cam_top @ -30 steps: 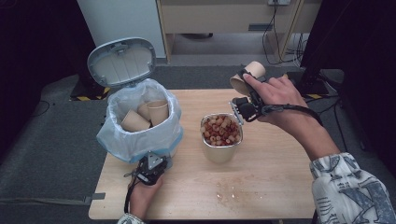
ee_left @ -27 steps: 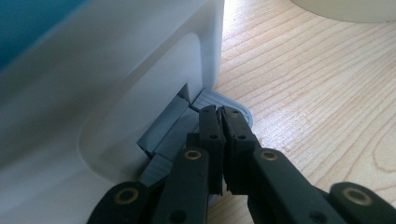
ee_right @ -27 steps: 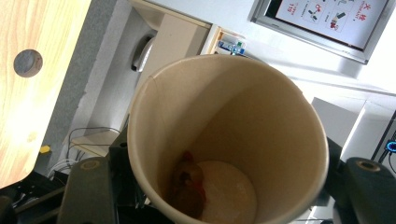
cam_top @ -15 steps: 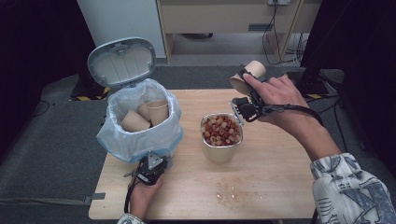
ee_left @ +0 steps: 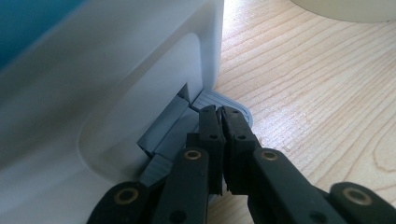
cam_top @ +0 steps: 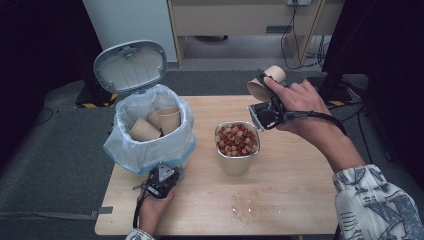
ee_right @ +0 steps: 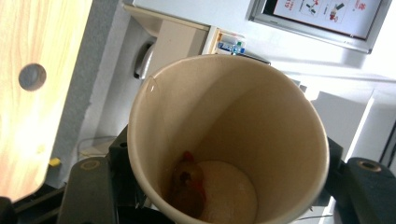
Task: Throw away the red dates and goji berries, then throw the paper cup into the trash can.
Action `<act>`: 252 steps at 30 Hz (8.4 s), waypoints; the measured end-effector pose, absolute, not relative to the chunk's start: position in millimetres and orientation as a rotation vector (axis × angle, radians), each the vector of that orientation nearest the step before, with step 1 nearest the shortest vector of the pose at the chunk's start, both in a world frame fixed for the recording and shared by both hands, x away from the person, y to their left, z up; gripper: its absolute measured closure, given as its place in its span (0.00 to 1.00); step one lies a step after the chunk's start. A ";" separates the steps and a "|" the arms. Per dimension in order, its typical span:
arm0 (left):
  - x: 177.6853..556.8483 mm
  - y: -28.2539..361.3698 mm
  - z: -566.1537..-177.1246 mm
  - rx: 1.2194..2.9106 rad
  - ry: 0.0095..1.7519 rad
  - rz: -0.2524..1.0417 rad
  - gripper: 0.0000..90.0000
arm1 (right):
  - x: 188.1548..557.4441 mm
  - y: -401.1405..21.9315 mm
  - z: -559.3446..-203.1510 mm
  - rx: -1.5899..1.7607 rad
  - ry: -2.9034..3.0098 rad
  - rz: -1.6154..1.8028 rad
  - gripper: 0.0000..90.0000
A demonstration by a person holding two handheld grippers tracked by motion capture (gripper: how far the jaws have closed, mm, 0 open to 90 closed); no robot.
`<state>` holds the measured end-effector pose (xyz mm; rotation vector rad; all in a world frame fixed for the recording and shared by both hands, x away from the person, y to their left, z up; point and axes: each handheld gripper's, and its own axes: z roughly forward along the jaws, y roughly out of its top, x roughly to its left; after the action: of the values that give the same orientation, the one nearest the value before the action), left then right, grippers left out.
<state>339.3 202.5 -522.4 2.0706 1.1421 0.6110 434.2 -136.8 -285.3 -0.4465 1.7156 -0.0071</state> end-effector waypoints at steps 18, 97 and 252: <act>339.3 202.6 -522.4 2.070 1.142 0.610 0.96 | 445.4 -152.0 -285.9 -0.224 1.829 0.271 0.37; 338.8 201.6 -522.4 2.078 1.136 0.622 0.96 | 482.7 -233.8 -282.2 0.507 2.126 1.182 0.35; 337.9 200.5 -522.5 2.084 1.129 0.635 0.94 | 471.3 1.6 -258.2 0.509 2.375 1.613 0.35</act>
<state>337.9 200.5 -522.5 2.0840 1.1292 0.6352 471.3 1.6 -258.2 0.5094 2.3747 1.6128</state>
